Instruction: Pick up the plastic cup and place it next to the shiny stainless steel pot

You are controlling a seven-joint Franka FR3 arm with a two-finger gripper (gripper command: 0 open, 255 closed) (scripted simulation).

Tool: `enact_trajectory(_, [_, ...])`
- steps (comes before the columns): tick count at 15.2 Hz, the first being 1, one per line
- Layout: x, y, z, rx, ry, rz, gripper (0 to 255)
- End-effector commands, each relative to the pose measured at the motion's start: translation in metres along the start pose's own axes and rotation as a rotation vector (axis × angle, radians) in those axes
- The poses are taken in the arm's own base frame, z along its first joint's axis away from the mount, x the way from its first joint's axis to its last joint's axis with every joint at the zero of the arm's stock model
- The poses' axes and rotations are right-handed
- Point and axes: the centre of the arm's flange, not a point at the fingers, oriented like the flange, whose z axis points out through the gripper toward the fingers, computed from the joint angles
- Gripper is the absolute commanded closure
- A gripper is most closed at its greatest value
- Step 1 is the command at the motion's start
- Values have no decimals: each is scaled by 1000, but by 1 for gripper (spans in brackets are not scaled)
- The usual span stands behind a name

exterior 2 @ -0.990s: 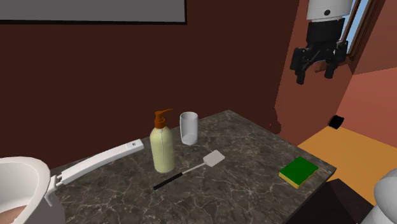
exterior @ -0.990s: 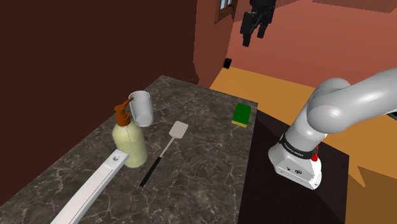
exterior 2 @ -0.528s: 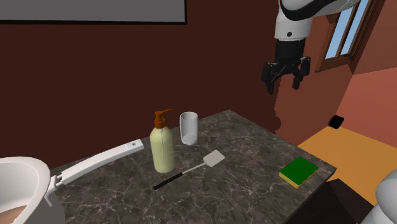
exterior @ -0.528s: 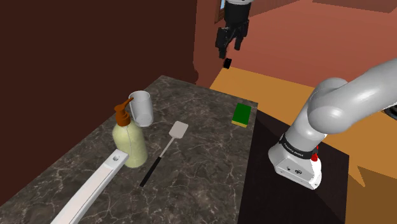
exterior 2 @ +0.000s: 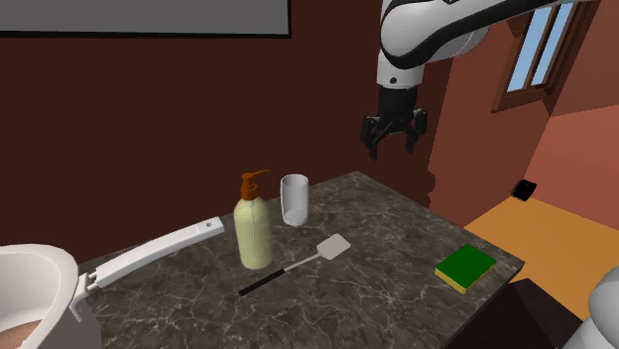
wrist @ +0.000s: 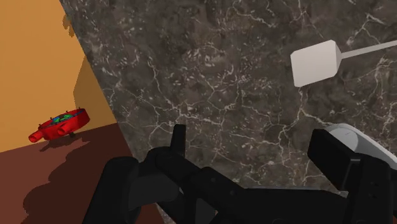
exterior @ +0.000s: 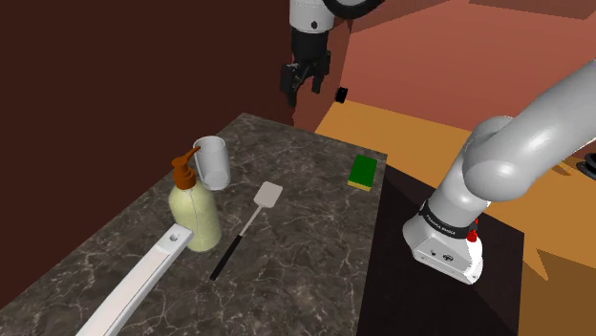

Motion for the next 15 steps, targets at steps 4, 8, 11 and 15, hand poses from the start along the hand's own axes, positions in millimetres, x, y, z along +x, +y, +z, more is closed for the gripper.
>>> enact_trajectory(4, [30,-48,27,21,21,-26,0])
enact_trajectory(8, [55,-87,47,36,37,-46,0])
enact_trajectory(11, [73,-116,61,47,48,-62,0])
enact_trajectory(15, [96,-156,79,63,64,-82,0])
